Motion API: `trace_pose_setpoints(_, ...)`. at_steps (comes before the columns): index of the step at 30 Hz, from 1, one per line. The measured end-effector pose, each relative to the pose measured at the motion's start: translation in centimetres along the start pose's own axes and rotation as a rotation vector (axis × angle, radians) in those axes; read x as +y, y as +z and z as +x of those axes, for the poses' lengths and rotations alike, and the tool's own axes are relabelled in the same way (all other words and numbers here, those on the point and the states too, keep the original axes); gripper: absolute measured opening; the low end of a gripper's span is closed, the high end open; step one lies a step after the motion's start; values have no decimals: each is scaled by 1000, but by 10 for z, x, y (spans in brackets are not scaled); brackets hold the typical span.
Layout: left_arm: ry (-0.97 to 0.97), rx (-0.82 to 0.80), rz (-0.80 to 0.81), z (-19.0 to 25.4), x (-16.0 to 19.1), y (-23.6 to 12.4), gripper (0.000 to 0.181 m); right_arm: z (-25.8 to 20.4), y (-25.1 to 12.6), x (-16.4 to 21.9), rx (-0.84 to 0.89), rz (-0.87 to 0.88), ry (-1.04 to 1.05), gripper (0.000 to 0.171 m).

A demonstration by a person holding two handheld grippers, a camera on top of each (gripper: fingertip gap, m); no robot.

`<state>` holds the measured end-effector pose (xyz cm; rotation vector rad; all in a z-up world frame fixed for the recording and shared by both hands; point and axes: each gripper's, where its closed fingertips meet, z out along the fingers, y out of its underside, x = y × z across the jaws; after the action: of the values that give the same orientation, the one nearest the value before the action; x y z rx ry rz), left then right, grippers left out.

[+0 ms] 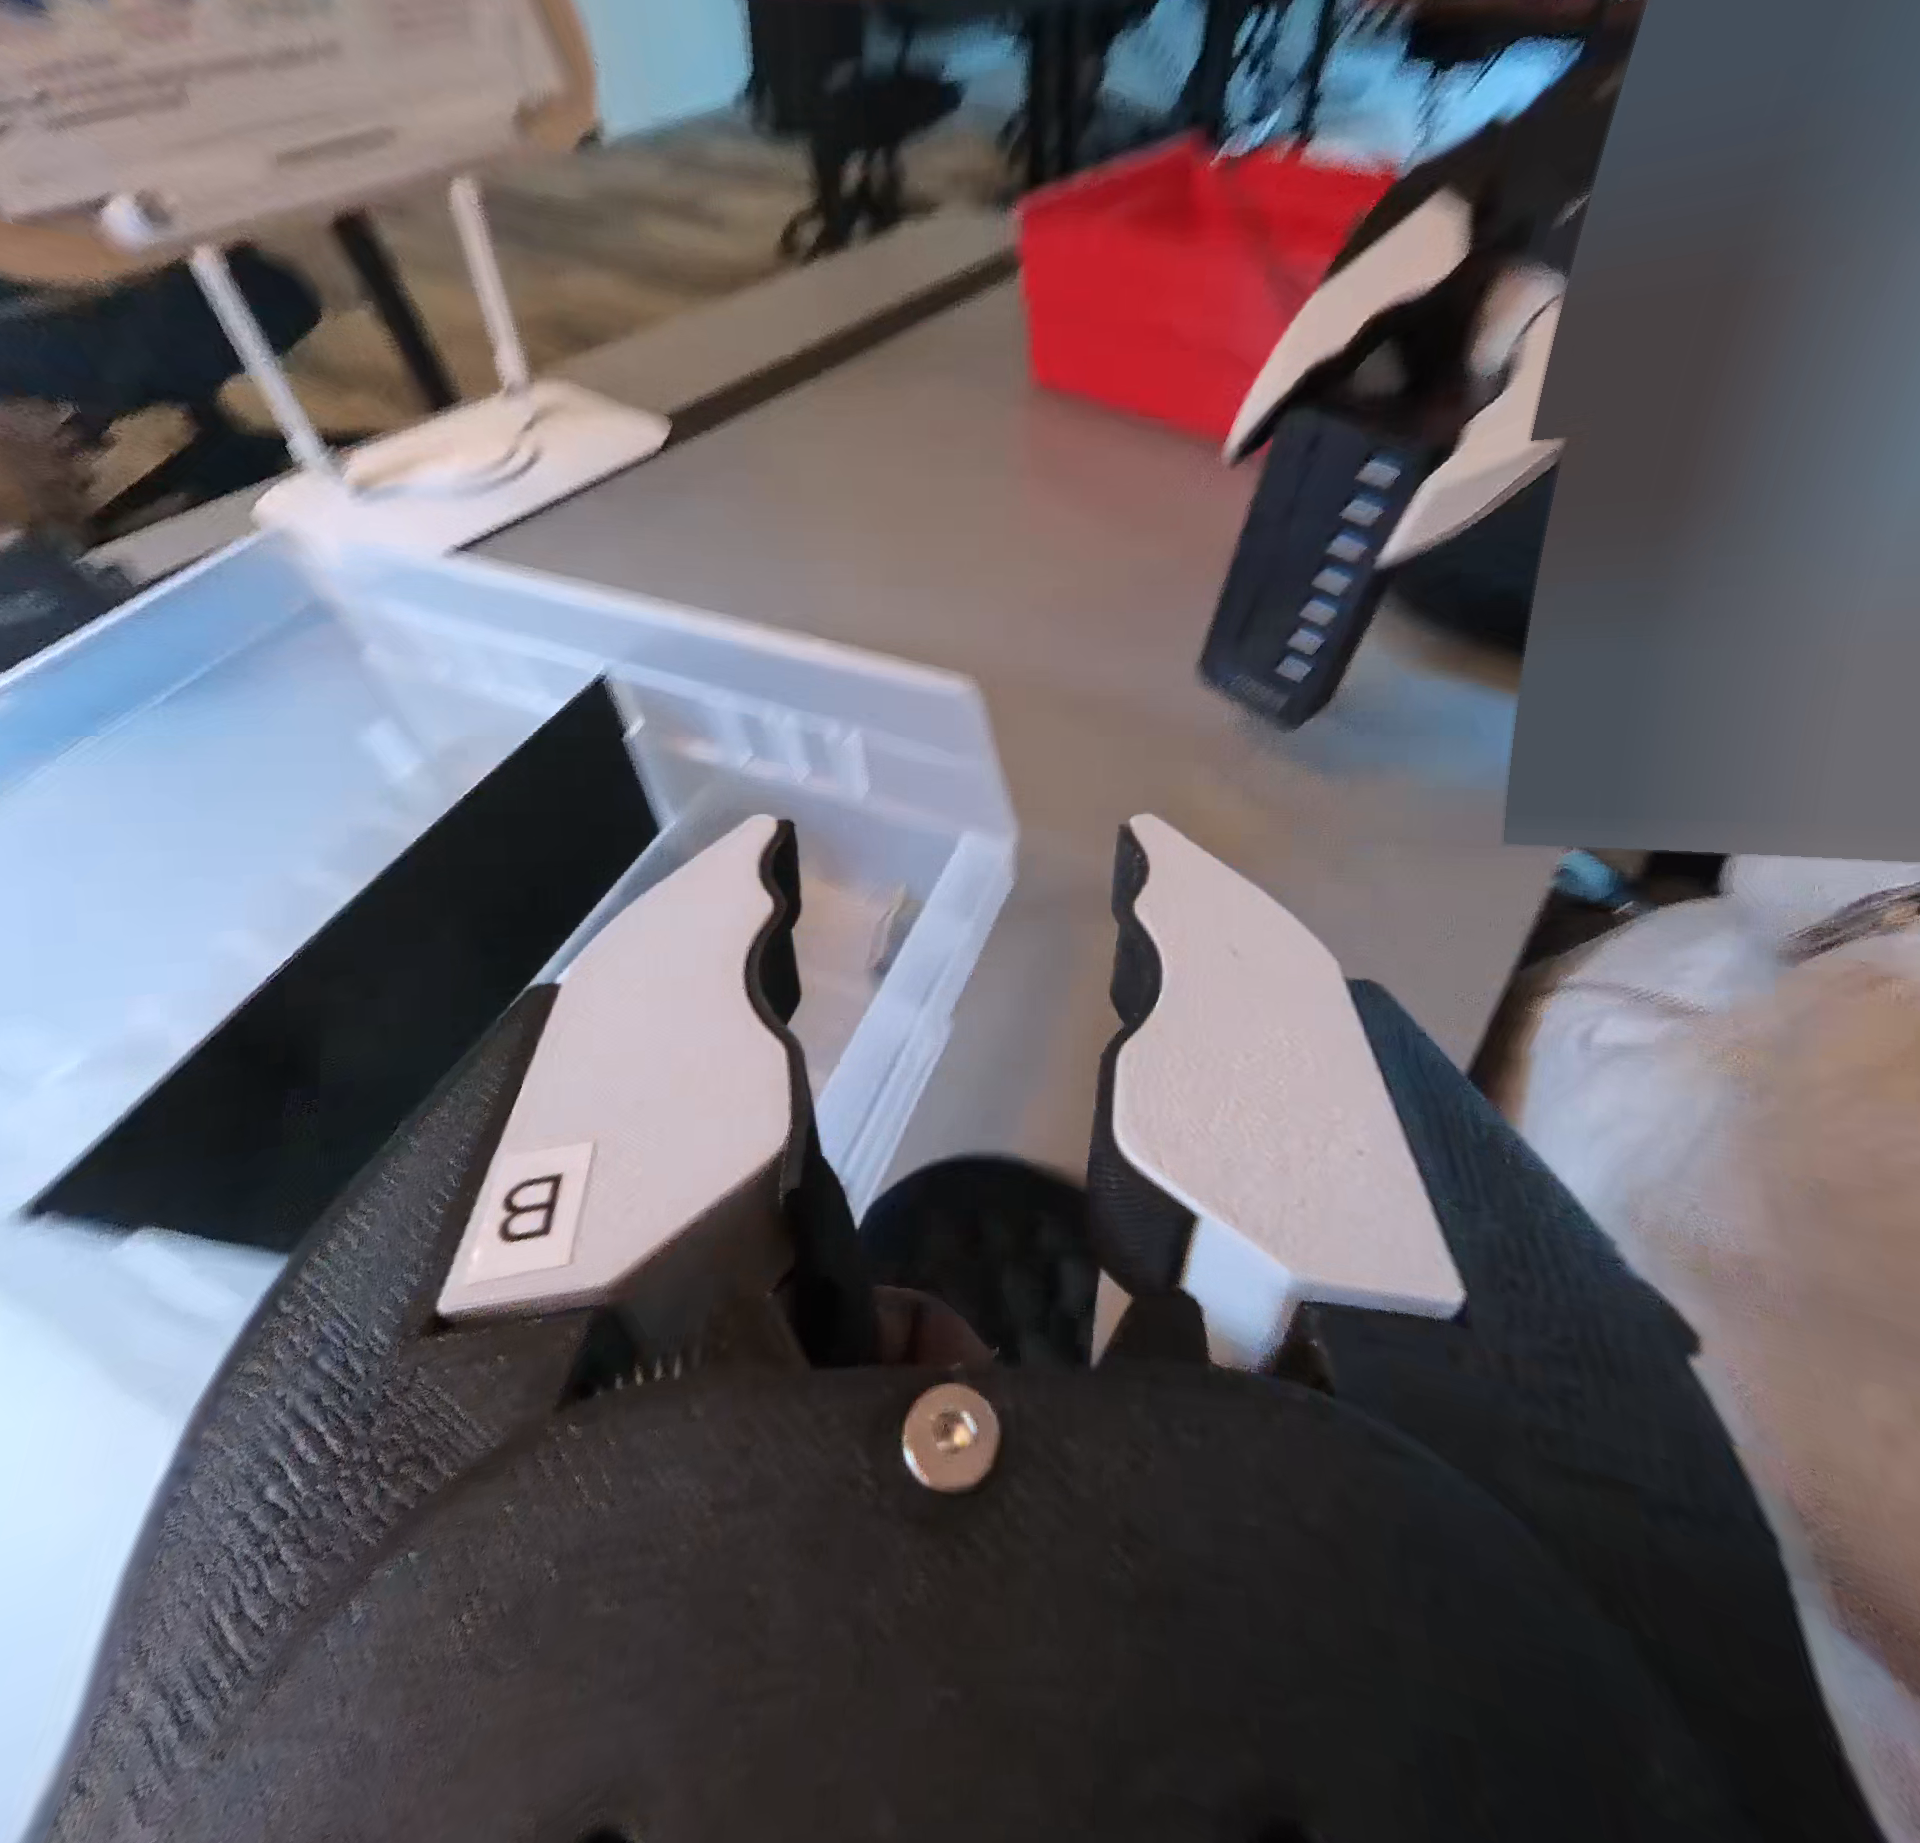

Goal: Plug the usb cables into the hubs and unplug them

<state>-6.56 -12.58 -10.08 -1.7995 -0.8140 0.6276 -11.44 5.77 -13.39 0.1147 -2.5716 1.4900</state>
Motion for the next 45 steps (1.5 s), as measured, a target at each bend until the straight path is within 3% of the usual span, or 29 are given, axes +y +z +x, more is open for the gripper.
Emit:
trace_pose_setpoints(3, 16, -38, -120, -13, 12, 0, 57, 5, 5, 11, 4, -36, 13, 60)
trace_pose_setpoints(13, 69, 171, -558, -33, 39, 42, 49, 0, 9, 22, -34, -54, 20, 60)
trace_pose_setpoints(17, -32, 319, -674, -33, 52, 64, 42, -1, 0, 3, -57, 69, 87, 74)
trace_pose_setpoints(22, -130, 398, -819, -31, 79, 84, 33, 11, -28, -20, 3, 253, 141, 74)
trace_pose_setpoints(28, -181, 450, -922, -26, 104, 95, 24, 11, -40, -17, 79, 274, 120, 72)
trace_pose_setpoints(29, -182, 484, -924, -20, 106, 95, 14, 11, -41, -18, 89, 279, 116, 73)
trace_pose_setpoints(32, -148, 534, -913, -14, 106, 94, 10, 13, -44, -19, 119, 290, 101, 72)
trace_pose_setpoints(35, 4, 437, -845, -25, 97, 91, 10, 15, -46, -19, 158, 291, 88, 70)
trace_pose_setpoints(40, 221, 55, -397, -60, 15, 80, 9, 6, -50, -29, 155, 379, 96, 67)
trace_pose_setpoints(45, 344, -366, 77, -73, -69, 23, 9, -3, -51, -44, 145, 488, 147, 64)
